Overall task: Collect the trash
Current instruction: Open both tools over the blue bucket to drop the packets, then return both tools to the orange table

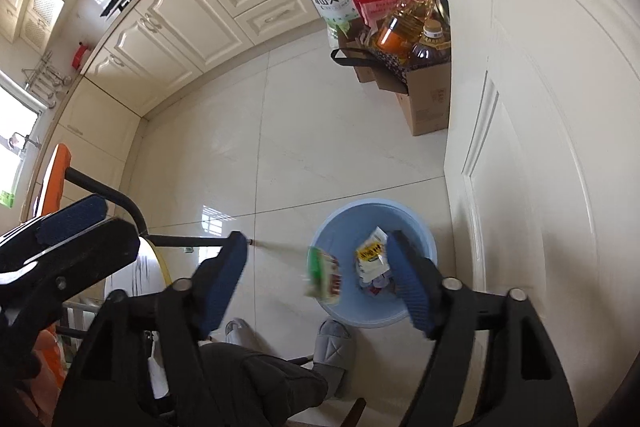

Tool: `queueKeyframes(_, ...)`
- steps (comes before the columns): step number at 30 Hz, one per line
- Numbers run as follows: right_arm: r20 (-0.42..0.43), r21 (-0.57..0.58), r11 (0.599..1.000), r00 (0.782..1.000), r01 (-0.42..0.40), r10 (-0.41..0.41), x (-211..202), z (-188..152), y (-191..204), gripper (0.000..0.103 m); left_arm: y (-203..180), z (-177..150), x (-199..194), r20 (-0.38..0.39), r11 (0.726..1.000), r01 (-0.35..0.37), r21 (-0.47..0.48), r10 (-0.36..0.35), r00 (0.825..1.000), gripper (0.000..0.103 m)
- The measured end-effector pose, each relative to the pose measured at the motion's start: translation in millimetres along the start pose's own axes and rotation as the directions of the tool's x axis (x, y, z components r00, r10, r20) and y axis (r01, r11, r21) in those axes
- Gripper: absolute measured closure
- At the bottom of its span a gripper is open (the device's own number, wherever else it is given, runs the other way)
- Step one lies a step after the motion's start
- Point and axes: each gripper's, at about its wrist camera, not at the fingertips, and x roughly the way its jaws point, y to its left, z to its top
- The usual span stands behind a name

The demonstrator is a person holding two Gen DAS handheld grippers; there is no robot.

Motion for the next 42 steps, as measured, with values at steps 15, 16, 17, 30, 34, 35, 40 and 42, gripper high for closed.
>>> queueKeyframes(15, 0.095, -0.013, 0.996, 0.992, 0.088, -0.086, -58.3, 1.1, 37.8, 0.000, 10.0, -61.9, -94.3, 0.143, 0.999, -0.040, -0.021, 0.043, 0.989, 0.001)
queueKeyframes(16, 0.112, -0.019, 0.996, 0.990, 0.090, -0.087, -66.9, 1.3, 44.5, 0.000, 13.5, -70.3, -108.1, 0.160, 0.999, -0.034, -0.026, 0.037, 0.986, 0.001)
queueKeyframes(17, 0.131, -0.027, 0.996, 0.988, 0.089, -0.085, -76.6, 1.1, 51.5, 0.000, 17.6, -77.7, -121.4, 0.183, 0.999, -0.035, -0.032, 0.040, 0.982, 0.001)
queueKeyframes(30, 0.363, -0.253, 0.967, 0.930, 0.034, 0.062, -207.7, -19.0, 201.3, 0.000, 95.4, -209.2, -290.0, 0.470, 0.983, -0.071, -0.168, 0.143, 0.871, 0.001)
queueKeyframes(34, 0.397, -0.351, 0.936, 0.906, 0.005, 0.144, -235.4, -37.5, 256.7, 0.000, 114.9, -256.1, -334.1, 0.539, 0.966, -0.085, -0.245, 0.208, 0.816, 0.001)
queueKeyframes(35, 0.401, -0.375, 0.927, 0.902, 0.000, 0.163, -241.0, -42.2, 269.7, 0.000, 120.1, -268.9, -343.9, 0.553, 0.961, -0.090, -0.263, 0.226, 0.802, 0.001)
queueKeyframes(40, 0.425, -0.508, 0.861, 0.866, -0.014, 0.265, -268.5, -73.6, 337.5, 0.000, 141.8, -338.9, -383.8, 0.588, 0.922, -0.122, -0.366, 0.332, 0.738, 0.001)
queueKeyframes(42, 0.429, -0.553, 0.833, 0.853, -0.012, 0.297, -275.5, -85.8, 363.2, 0.000, 144.7, -363.4, -395.2, 0.588, 0.904, -0.136, -0.406, 0.372, 0.719, 0.001)
